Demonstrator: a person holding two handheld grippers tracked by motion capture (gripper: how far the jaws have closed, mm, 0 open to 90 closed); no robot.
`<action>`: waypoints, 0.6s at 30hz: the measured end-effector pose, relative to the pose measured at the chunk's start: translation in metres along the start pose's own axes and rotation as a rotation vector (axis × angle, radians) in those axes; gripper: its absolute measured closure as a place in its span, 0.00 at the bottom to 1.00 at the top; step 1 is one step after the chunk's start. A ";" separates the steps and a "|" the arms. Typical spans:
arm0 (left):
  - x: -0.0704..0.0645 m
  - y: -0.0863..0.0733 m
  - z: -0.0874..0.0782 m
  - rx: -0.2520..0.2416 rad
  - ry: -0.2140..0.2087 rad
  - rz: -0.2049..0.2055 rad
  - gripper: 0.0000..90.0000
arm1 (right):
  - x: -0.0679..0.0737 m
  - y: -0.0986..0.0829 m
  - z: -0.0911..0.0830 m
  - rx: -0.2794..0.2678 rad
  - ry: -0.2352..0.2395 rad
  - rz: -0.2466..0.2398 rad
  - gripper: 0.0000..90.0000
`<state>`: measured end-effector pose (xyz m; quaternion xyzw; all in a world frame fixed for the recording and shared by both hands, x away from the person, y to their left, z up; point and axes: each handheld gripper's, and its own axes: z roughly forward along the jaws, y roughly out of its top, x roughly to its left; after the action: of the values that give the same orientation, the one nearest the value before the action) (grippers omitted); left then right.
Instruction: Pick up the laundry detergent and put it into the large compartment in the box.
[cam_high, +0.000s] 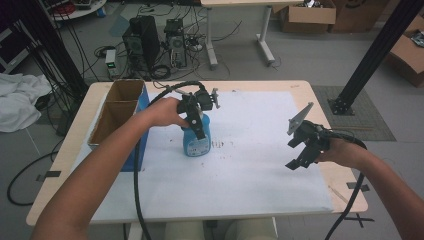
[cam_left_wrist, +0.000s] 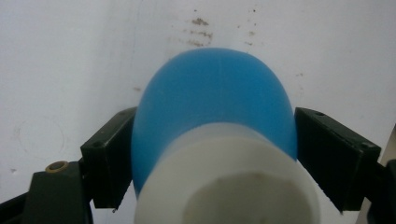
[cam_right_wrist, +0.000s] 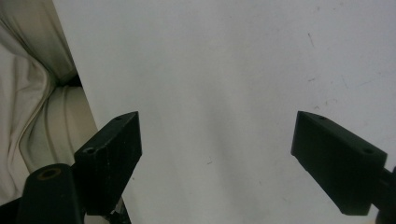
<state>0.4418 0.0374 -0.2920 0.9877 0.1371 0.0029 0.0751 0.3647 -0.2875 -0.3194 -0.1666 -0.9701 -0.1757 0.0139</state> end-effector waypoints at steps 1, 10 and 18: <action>0.000 0.000 0.000 -0.001 0.001 0.000 0.22 | 0.000 0.000 0.000 -0.001 0.000 -0.003 0.18; 0.001 -0.001 0.000 -0.014 0.009 0.008 0.29 | -0.001 -0.001 0.000 0.000 -0.001 0.000 0.18; 0.002 -0.002 0.000 -0.012 0.011 0.000 0.34 | 0.000 0.000 0.001 0.001 -0.001 -0.002 0.18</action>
<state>0.4432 0.0397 -0.2924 0.9872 0.1374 0.0093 0.0802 0.3649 -0.2878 -0.3202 -0.1659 -0.9704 -0.1753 0.0132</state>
